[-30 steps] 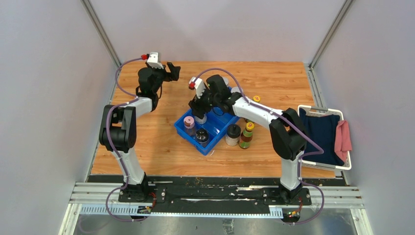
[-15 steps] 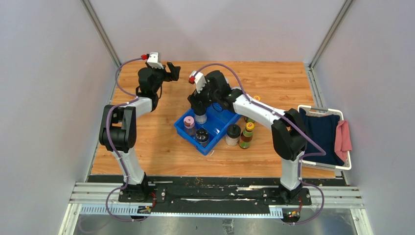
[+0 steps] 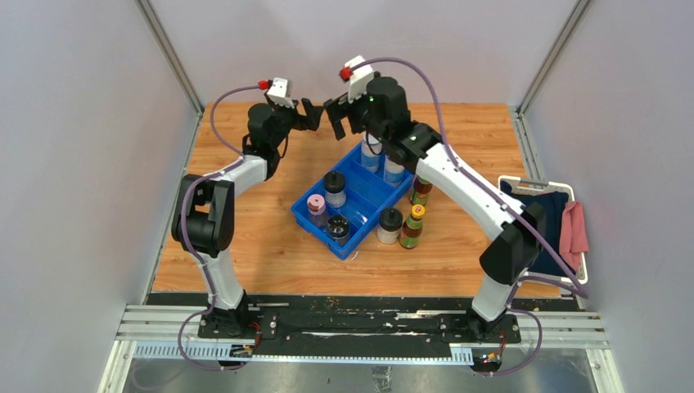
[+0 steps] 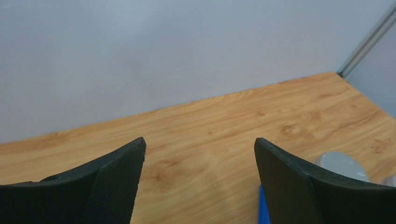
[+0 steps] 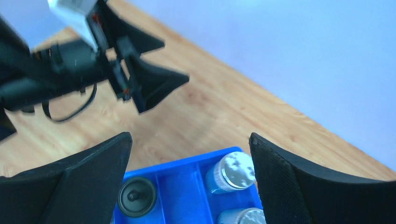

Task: Organize the condiment bottles
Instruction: Place the bottle in the storage box, then pick up the bottle from the center of the board.

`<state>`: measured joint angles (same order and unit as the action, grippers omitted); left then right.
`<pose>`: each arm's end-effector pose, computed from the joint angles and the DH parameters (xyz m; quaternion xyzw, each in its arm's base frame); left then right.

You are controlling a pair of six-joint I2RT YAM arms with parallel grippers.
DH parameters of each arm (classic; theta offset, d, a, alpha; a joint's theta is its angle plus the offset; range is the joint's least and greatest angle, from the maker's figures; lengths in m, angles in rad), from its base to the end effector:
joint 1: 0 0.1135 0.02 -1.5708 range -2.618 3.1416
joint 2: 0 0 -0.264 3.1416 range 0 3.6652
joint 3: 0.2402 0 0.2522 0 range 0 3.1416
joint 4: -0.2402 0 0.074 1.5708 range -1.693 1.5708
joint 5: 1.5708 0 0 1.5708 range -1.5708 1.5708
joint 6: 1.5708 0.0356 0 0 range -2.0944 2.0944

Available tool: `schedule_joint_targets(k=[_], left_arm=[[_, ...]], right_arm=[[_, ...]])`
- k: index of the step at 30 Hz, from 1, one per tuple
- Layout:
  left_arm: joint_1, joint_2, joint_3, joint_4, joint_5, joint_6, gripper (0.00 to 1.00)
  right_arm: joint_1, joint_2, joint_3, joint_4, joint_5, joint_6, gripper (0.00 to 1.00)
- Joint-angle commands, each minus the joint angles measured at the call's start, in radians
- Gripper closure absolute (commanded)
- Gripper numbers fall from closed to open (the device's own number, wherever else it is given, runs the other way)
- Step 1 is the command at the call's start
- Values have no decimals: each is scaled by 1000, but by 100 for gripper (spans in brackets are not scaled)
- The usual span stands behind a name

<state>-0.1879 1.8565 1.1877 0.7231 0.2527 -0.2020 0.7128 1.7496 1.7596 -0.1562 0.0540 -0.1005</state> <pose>0.4228 -0.0895 0.2679 0.0867 0.6828 -0.2245 0.6898 0.3188 0.2730 0.4198 -0.2830 0.7019 0.1774 0.6291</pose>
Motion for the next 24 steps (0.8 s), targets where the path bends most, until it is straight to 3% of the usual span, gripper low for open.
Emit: schedule_joint_targets(k=[1, 11, 24], left_arm=[[-45, -14, 83, -46, 74, 28, 9], [-153, -11, 198, -154, 225, 98, 6], [-271, 3, 266, -260, 268, 212, 4]], right_arm=[[-9, -94, 63, -69, 259, 85, 0], [-19, -229, 84, -127, 433, 169, 0], [-18, -314, 64, -131, 433, 156, 0]])
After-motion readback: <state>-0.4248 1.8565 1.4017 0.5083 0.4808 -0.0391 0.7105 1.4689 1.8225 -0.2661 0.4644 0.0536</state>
